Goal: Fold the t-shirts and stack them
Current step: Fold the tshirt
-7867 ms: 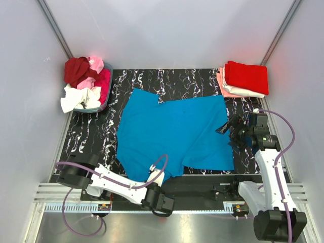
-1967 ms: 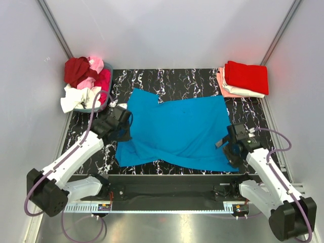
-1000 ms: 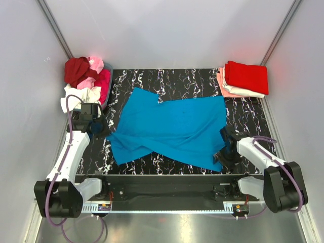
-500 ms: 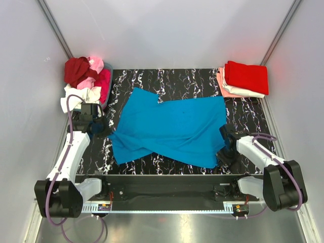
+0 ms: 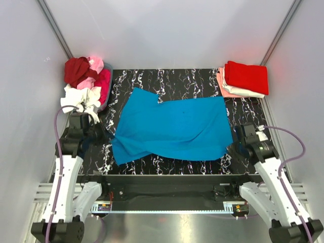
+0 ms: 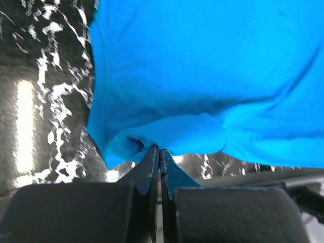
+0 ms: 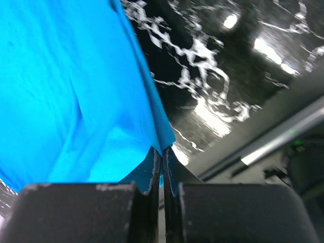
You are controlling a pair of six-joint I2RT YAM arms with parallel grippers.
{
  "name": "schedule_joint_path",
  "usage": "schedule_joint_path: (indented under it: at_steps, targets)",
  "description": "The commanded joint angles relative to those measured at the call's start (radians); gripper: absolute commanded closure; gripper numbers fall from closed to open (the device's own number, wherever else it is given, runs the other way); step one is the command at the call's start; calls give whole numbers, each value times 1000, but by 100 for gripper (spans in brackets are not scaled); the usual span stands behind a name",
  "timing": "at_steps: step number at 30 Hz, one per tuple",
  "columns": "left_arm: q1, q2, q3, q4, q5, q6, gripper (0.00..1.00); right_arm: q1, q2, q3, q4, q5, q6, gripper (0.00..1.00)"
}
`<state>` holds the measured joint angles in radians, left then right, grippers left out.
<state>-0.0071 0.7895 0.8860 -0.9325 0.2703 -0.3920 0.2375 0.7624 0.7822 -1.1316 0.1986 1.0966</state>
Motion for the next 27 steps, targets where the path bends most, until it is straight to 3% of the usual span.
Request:
schedule_joint_path:
  at_steps: [1,11,17,23,27]
  targets:
    - [-2,-45,19,-91,76,-8,100,2,-82,22,-149,38,28,100]
    - [-31,-164,-21,-201,87,-34,100,0,-202,172,-283,163,105,100]
    - [-73,-173,-39,-218,73,-51,100,3,-213,123,-264,151,115,100]
    - [-135,-56,60,-164,26,-38,100,2,-193,80,-194,137,94,100]
    - [-160,110,171,-124,-6,-5,99,2,-157,62,-154,131,98,100]
